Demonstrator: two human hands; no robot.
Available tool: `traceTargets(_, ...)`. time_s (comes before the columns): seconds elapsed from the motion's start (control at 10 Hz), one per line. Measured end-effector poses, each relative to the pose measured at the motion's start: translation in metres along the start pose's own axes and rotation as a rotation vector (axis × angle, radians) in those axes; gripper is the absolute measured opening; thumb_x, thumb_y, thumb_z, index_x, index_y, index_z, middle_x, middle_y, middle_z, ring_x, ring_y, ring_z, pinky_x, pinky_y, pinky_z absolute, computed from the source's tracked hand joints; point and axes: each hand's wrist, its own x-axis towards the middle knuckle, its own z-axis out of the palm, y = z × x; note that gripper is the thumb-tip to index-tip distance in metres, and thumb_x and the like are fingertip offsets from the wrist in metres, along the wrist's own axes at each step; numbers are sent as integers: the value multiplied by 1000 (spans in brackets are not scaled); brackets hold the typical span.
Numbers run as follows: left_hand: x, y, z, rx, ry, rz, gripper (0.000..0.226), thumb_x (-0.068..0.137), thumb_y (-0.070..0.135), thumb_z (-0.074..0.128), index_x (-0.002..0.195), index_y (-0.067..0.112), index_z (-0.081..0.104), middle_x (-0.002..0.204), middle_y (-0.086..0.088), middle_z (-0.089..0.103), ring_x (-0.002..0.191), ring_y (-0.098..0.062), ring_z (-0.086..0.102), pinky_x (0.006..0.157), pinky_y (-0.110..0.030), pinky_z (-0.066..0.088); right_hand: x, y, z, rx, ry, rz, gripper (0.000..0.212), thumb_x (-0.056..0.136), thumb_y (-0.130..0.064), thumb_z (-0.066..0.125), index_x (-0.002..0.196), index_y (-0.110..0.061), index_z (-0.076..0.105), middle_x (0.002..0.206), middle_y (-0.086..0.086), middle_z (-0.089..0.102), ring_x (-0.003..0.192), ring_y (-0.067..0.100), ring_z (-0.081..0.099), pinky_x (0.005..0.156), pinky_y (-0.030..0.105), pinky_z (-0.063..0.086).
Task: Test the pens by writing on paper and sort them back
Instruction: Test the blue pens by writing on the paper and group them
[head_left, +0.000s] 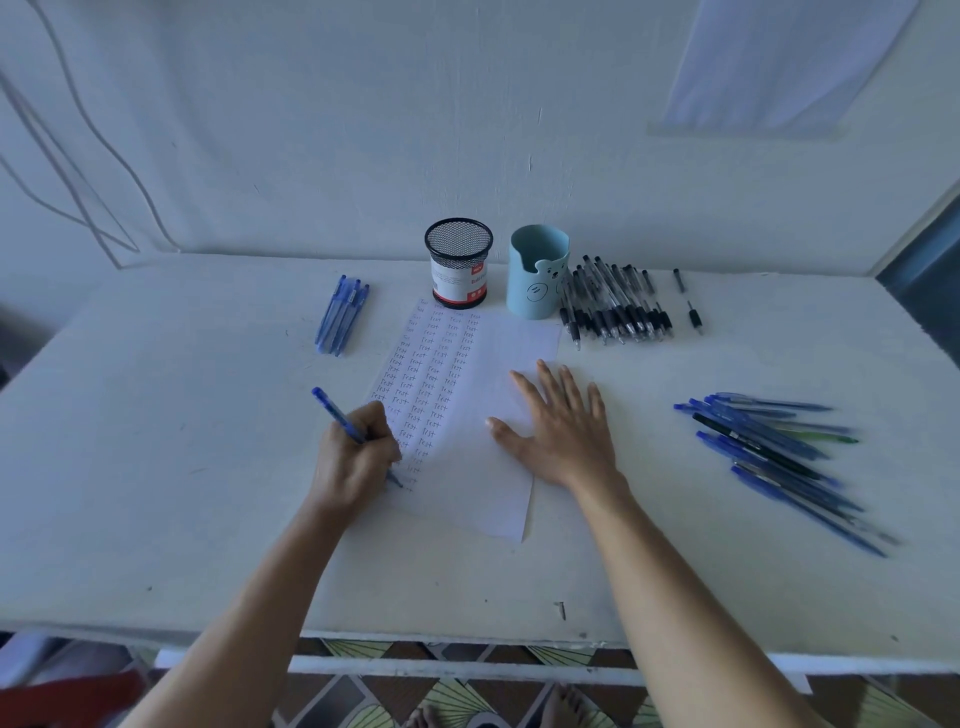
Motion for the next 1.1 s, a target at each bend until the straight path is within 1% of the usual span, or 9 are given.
traceTargets(0.1,7,3,-2,-192,12,-53,9,82,21,54,90,16,55,48,-5,31,35,-17,32,43,-23,25,0,0,0,-3,3,1,80,89,-79,24,157,-41,6,167,-6,-6,153,20,-10,122,50,-7)
traceTargets(0.2,12,6,2,-137,39,-72,31,99,47,47,109,20,56,46,-1,38,36,-16,34,45,-27,32,0,-1,0,-3,1,1,80,89,-79,25,157,-41,6,167,-6,-6,153,20,-9,121,50,-7)
traceTargets(0.3,14,6,5,-62,48,-78,29,107,40,38,115,22,61,46,-3,46,39,-18,39,44,-26,34,-1,-2,-1,-2,4,4,80,89,-79,25,157,-41,7,167,-6,-6,153,20,-8,122,50,-6)
traceTargets(0.5,14,13,6,-89,39,-89,32,107,41,34,117,24,60,44,1,47,40,-16,40,49,-28,38,0,-1,0,10,12,0,80,88,-80,26,156,-41,8,167,-6,-5,153,19,-8,122,50,-6)
traceTargets(0.7,24,26,0,-139,-165,-220,28,106,34,45,107,17,68,53,-3,47,45,-17,43,48,-26,37,7,-5,-5,91,24,38,77,84,-74,46,150,-41,23,165,-4,8,152,19,0,120,52,-2)
traceTargets(0.8,36,39,-2,-292,-261,-275,30,106,34,43,114,16,66,59,-2,44,51,-17,47,51,-26,42,9,-10,-3,98,60,53,76,81,-71,50,145,-37,27,162,0,12,151,22,2,119,56,-1)
traceTargets(0.9,56,48,-5,-263,-233,-299,30,107,34,41,119,22,66,66,1,41,51,-10,38,42,-19,30,7,-11,0,71,77,48,71,84,-68,44,145,-36,26,163,2,10,152,23,0,119,57,-1)
traceTargets(1.0,75,54,1,-181,-170,-299,30,108,26,40,127,17,62,74,-2,49,53,-10,34,43,-19,25,5,-11,-2,77,89,46,65,89,-67,39,145,-36,27,164,2,9,152,22,-1,119,56,-1)
traceTargets(1.1,83,51,12,-99,-152,-254,31,107,16,42,132,8,59,82,-3,59,60,-13,43,50,-23,35,5,-11,-1,93,88,49,62,91,-65,37,145,-37,27,165,1,9,152,22,-2,119,55,-3)
